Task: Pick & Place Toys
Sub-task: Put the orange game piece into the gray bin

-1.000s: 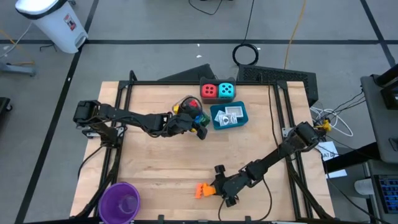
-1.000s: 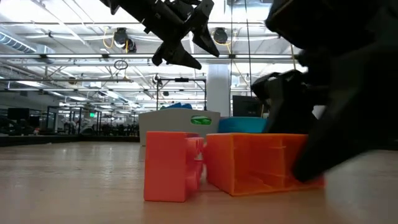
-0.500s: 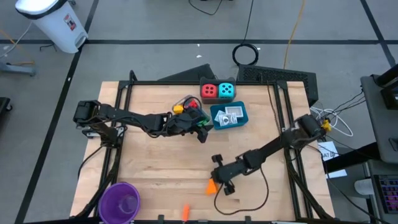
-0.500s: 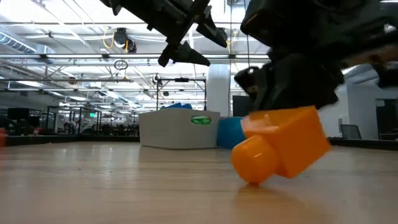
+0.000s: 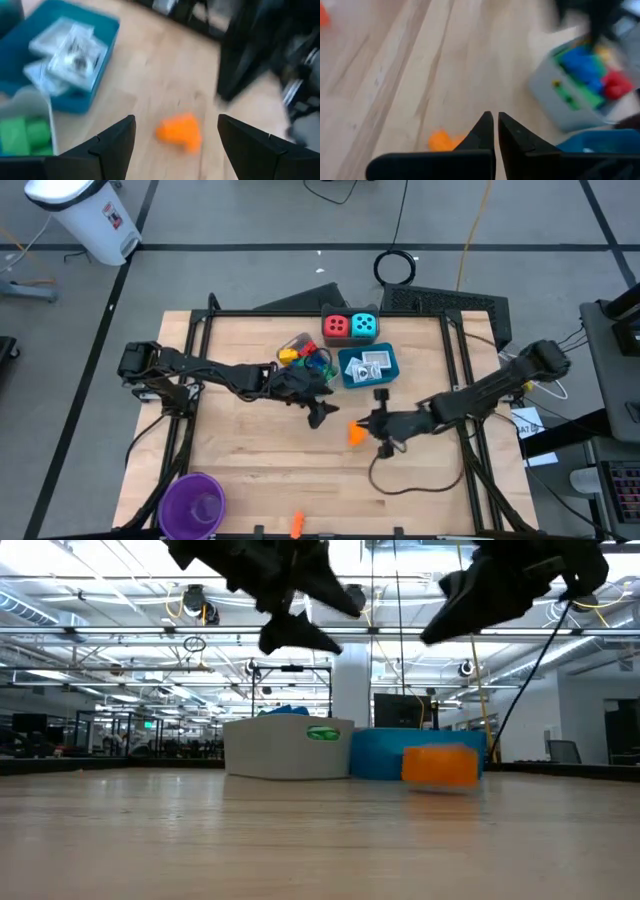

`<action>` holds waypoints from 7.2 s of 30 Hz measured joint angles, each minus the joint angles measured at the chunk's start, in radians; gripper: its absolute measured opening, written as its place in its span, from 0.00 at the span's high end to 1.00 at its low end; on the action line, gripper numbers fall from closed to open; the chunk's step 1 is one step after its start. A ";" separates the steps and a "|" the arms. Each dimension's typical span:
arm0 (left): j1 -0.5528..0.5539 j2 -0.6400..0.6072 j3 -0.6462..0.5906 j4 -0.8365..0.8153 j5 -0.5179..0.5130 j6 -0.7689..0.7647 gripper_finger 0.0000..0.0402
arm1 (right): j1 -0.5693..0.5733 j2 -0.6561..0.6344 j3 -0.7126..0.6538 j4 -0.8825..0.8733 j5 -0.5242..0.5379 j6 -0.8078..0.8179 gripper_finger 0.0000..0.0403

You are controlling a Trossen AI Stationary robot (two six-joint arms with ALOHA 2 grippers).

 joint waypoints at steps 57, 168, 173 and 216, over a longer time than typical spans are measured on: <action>-0.085 0.095 0.001 0.204 -0.193 -0.018 0.29 | -0.096 0.051 -0.289 0.518 0.041 -0.210 0.42; -0.657 0.322 0.000 -0.051 -0.059 -0.185 0.15 | 0.013 0.031 -0.274 0.714 0.279 -0.210 0.11; -0.694 0.361 0.005 -0.060 -0.103 -0.329 0.15 | -0.008 0.031 -0.274 0.730 0.278 -0.215 0.11; -0.871 0.412 -0.001 0.237 -0.068 -0.272 0.60 | -0.027 0.031 -0.273 0.749 0.151 -0.183 0.11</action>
